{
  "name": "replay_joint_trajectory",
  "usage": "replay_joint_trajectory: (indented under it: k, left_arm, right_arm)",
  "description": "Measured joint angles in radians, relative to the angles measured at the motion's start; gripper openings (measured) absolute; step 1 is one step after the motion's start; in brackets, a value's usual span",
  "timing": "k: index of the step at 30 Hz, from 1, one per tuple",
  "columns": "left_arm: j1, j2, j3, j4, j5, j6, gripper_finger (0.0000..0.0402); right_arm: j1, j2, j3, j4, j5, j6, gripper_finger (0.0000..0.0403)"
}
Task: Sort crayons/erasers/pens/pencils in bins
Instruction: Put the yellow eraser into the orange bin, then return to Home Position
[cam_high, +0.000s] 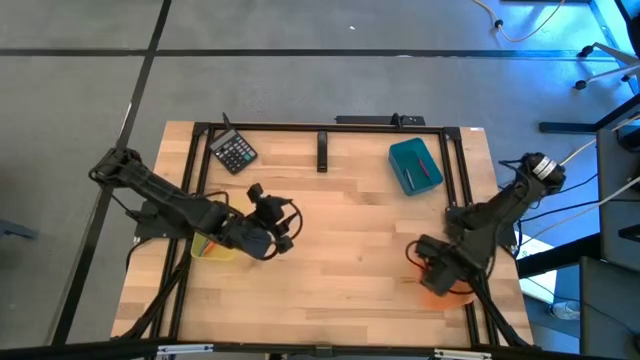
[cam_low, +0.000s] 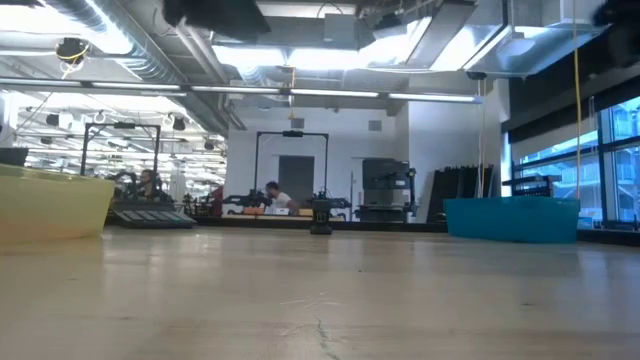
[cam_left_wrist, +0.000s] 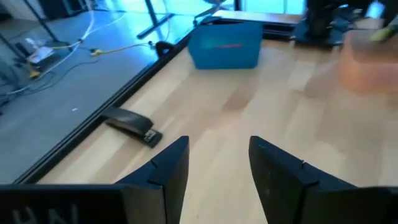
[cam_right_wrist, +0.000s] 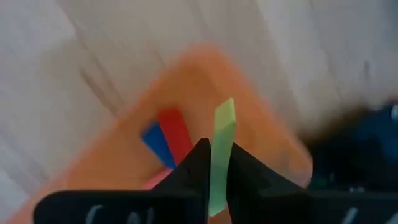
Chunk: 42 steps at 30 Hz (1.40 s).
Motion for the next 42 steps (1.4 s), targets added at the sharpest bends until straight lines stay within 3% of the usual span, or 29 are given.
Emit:
replay_joint_trajectory:
  k: [4,9,18,21,23,26,29,34,37,42]
  left_arm:
    - [0.057,-0.004,-0.006,0.016,0.052,0.035,0.0158]
    - [0.116,-0.029,-0.007,0.026,0.075,0.095,0.0158]
    - [0.079,-0.131,-0.007,0.141,0.031,0.272,0.0158]
    - [0.066,-0.162,-0.027,0.162,0.001,0.304,0.0158]
    - [0.064,-0.184,-0.082,0.261,0.000,0.329,0.0158]
    - [0.064,-0.208,-0.213,0.513,0.112,0.408,0.0158]
    - [0.066,-0.222,-0.334,0.721,0.218,0.491,0.0158]
    - [0.072,-0.286,-0.444,0.845,0.281,0.616,0.0158]
    - [0.109,-0.348,-0.513,0.904,0.343,0.709,0.0158]
    - [0.262,-0.426,-0.694,1.128,0.611,0.680,0.0158]
  right_arm:
    - [0.062,-0.001,0.000,-0.002,-0.079,0.055,0.0037]
    - [0.084,0.000,-0.017,-0.013,-0.086,0.075,0.0060]
    - [0.051,-0.027,-0.022,-0.034,-0.071,-0.068,0.0202]
    - [0.036,-0.056,-0.003,-0.012,0.056,-0.198,0.0234]
    - [0.021,-0.090,0.012,0.063,0.205,-0.319,0.0242]
    - [-0.021,-0.168,0.014,0.227,0.431,-0.525,0.0242]
    - [-0.075,-0.254,0.001,0.426,0.524,-0.758,0.0233]
    - [-0.182,-0.389,-0.054,0.692,0.461,-1.101,0.0213]
    - [-0.261,-0.478,-0.160,0.906,0.391,-1.252,0.0202]
    - [-0.416,-0.608,-0.378,1.244,0.093,-1.360,0.0185]
